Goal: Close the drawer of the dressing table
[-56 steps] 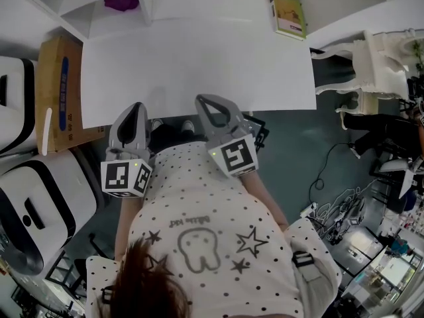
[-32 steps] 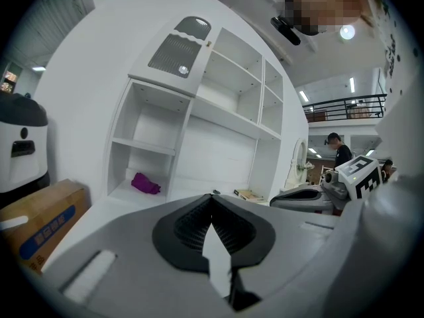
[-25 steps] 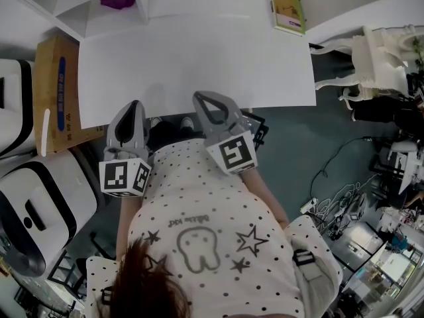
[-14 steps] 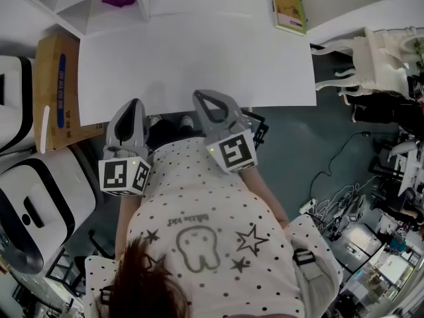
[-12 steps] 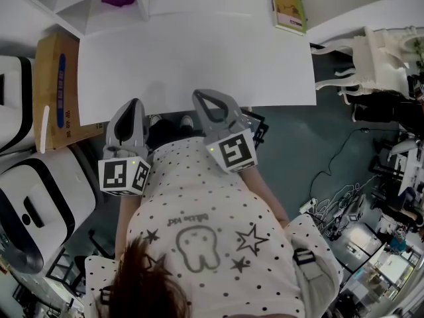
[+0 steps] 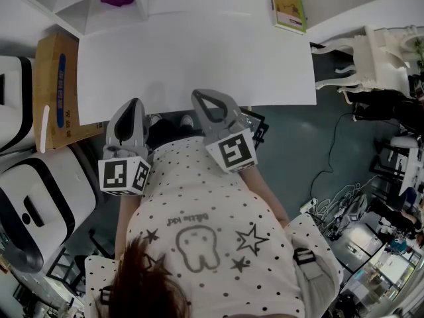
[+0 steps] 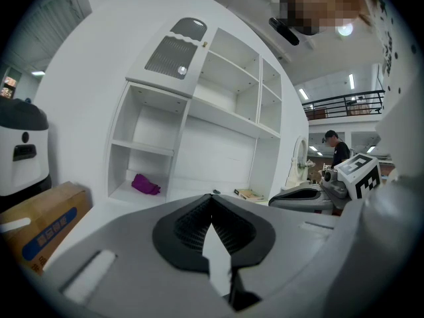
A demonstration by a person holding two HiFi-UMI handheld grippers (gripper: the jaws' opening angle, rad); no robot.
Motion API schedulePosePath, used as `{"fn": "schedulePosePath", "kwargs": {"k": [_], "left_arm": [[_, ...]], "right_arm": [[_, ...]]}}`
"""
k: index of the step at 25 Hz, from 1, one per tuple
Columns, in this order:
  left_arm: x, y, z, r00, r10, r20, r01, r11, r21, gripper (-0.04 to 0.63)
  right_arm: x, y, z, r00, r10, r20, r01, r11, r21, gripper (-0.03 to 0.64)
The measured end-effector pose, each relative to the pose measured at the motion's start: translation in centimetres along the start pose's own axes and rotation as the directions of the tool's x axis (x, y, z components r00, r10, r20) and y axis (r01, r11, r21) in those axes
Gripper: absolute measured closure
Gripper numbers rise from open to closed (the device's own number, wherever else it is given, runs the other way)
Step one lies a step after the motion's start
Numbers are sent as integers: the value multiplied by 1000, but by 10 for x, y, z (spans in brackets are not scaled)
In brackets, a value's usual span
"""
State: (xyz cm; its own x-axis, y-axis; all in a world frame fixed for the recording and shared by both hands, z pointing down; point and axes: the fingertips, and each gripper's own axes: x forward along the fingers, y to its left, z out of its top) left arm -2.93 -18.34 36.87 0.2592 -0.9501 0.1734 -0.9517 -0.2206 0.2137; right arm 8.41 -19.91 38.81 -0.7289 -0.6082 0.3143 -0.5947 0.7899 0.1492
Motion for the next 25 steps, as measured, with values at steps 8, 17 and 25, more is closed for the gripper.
{"fn": "schedulePosePath", "kwargs": {"k": [8,17,25], "left_arm": [[2,-3,1,1000,-1,-5,1,1000,6,598],[7,-3,0,1000,-1,-8,1,1000,6,598],[9,-6,1,1000,-1,-3,1,1000,8,598]], "right_arm": [[-2,-3,1,1000,-2,-3,2,1000,-5,618],[-1,-7,0,1000,-4,-1,4,1000,-2,618],[-3,-9,-2,1000,-4,-3,4,1000,-4,617]]}}
